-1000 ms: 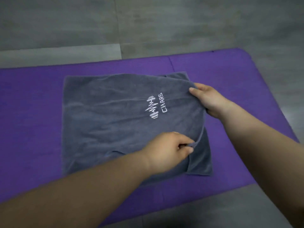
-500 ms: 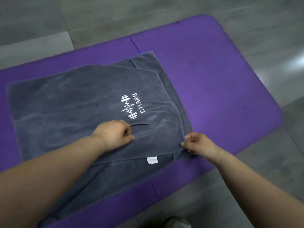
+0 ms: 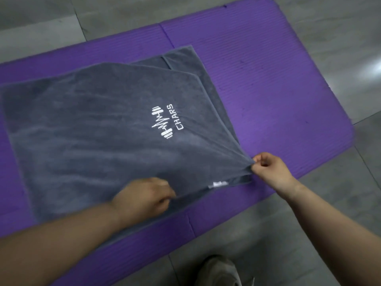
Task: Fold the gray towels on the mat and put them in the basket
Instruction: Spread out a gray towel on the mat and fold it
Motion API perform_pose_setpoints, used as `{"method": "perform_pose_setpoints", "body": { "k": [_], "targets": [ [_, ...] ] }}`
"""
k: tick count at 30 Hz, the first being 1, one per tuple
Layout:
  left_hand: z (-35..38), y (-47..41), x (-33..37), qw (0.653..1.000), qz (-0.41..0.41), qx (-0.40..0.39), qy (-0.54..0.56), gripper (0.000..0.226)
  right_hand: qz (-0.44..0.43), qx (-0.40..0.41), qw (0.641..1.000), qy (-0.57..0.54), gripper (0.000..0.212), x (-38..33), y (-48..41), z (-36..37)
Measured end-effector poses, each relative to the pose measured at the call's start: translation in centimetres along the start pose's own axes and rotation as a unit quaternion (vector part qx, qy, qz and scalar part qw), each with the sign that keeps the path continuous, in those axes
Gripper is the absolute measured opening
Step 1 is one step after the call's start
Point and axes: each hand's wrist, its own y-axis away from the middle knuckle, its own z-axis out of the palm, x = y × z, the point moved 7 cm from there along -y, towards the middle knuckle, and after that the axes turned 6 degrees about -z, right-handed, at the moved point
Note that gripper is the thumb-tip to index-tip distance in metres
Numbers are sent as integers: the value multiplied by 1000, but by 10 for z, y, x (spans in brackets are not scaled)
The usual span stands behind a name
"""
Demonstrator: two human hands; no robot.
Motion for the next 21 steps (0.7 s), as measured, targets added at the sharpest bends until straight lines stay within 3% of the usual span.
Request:
{"method": "perform_pose_setpoints", "body": {
  "k": [3, 5, 7, 9, 11, 15, 21],
  "targets": [
    [30, 5, 12, 997, 3, -77, -22, 33, 8, -32, 993, 109, 29, 10, 2, 0],
    [27, -4, 5, 996, -23, -68, -50, 47, 2, -39, 977, 211, 9, 8, 4, 6],
    [4, -22, -10, 997, -62, -41, -20, 47, -69, 37, 956, 285, 38, -9, 5, 13],
    [-26, -46, -24, 995, -96, 11, -24, 54, -162, 121, 937, 283, 57, -34, 5, 24],
    [-54, -75, -40, 989, -121, 54, -58, 54, -240, 138, 911, 306, 58, -53, -4, 41],
    [-87, -137, -71, 976, -187, 32, -108, 31, -305, 80, 853, 415, 52, -50, -28, 70],
    [-119, -198, -99, 967, -235, 75, -65, 37, -348, 102, 823, 437, 53, -44, -35, 73]
  ]
}}
